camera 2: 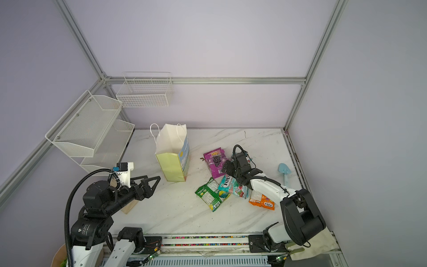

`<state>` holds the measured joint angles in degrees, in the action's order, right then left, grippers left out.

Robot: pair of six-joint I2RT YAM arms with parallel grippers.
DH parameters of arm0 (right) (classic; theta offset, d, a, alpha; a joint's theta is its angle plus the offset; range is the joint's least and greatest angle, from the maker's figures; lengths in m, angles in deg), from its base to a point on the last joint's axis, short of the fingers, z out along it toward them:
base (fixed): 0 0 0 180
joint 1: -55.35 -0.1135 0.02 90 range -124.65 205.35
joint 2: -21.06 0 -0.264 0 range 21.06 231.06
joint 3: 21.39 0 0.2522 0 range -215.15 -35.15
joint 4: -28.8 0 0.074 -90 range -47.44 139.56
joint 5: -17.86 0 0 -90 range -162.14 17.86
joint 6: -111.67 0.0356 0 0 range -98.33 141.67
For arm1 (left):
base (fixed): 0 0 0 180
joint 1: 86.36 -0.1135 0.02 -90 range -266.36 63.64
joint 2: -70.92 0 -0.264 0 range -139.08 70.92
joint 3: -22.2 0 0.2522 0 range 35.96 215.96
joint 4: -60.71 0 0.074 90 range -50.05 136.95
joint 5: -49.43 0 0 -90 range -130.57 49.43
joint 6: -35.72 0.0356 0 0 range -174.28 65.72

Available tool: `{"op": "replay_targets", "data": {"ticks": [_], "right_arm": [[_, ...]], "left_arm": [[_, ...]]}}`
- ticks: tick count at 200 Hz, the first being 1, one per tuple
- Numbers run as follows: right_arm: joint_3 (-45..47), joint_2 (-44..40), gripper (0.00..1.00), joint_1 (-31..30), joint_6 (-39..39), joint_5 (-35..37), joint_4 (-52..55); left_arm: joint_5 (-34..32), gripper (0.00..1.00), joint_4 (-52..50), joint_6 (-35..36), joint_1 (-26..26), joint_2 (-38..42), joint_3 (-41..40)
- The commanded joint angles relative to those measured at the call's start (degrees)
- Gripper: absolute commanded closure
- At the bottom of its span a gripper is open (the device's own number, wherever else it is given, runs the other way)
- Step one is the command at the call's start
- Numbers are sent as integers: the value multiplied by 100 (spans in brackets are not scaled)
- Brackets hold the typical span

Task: Place the snacks into the paper bag
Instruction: Pick up the snack at the center of the table.

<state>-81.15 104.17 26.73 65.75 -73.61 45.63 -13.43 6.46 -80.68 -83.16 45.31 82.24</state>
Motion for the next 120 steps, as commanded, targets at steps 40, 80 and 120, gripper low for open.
{"op": "replay_targets", "data": {"ticks": [40,80,120], "right_arm": [[598,284,8,-12,1577,-600,-1631],[478,568,12,-57,2116,-562,-1807],[-143,1129,13,-402,2244,-220,-1518]], "left_arm": [[-13,7,362,-208,32,65,266],[-103,7,366,-166,31,-12,276],[-196,7,358,-26,31,-118,337]]}}
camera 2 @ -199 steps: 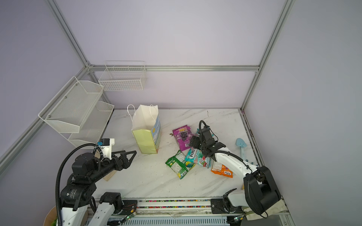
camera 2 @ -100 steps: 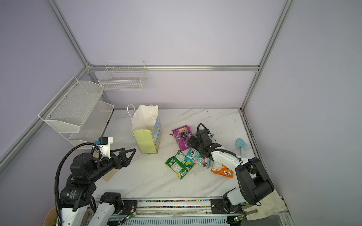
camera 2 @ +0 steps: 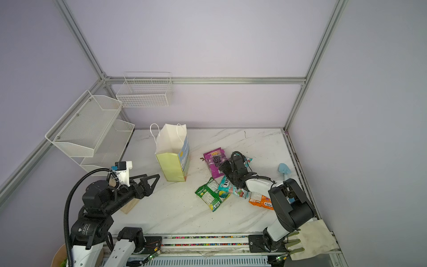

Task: Place the snacks into the paper bag
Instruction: Pick up the snack at the center of the table.

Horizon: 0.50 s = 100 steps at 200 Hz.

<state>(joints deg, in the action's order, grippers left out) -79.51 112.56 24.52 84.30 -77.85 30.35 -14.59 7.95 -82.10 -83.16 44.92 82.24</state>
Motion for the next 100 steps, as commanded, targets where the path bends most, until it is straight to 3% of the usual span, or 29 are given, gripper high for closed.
{"op": "replay_targets", "data": {"ticks": [1,57,72,86,100], "right_arm": [[-309,316,13,-184,402,208,9],[-159,665,19,-398,1092,917,-25],[-62,693,29,-402,1239,1057,-175],[-5,732,45,-398,1290,1142,-271],[-11,785,49,-401,1303,1198,-287]], "left_arm": [[-82,7,209,117,31,-80,341],[-143,7,200,187,32,-63,352],[-175,7,185,206,31,-63,363],[-208,7,176,215,27,-72,385],[-233,7,174,219,31,-81,415]]}}
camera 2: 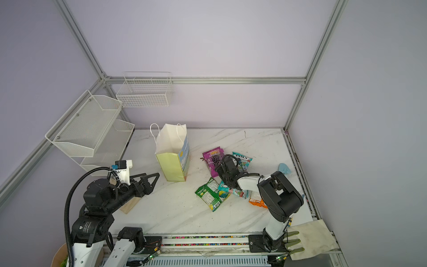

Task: Place the snacks into the paper bag
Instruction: Pick up the snack at the center of the table.

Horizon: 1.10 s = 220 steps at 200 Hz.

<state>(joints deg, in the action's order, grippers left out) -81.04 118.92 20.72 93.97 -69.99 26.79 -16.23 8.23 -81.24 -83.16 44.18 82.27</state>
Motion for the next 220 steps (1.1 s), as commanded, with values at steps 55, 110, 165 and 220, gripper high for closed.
{"op": "replay_targets", "data": {"ticks": [55,110,165,220], "right_arm": [[158,-101,83,-17,296,876,286],[53,-757,98,-18,-314,1336,900],[-89,-1493,100,-70,-1243,1616,1692],[-4,-1865,100,-70,-1647,1701,2039]], "left_arm": [[-73,7,157,155,31,-170,645],[-14,7,198,191,32,-415,992],[-161,6,242,272,34,-671,1315],[-454,8,273,226,31,-1085,1525]]}}
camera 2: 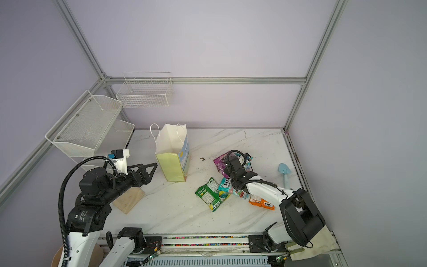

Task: Place the snacks into the paper bag
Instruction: Pick up the snack at the center of the table.

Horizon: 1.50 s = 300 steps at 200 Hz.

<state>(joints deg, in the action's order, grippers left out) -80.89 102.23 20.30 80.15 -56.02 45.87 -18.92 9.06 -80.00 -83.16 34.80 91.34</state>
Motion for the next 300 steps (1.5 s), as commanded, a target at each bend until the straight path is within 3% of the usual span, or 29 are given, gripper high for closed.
{"op": "replay_targets", "data": {"ticks": [1,191,300], "right_arm": [[-12,-196,100,-29,-271,304,129],[38,-1422,100,-46,-1119,390,514],[74,-1672,100,-116,-1184,243,504]], "left_arm": [[-190,8,188,102,31,-162,625],[-943,18,255,369,36,-2197,1783],[-1397,34,461,400,127,-3116,2019]]}}
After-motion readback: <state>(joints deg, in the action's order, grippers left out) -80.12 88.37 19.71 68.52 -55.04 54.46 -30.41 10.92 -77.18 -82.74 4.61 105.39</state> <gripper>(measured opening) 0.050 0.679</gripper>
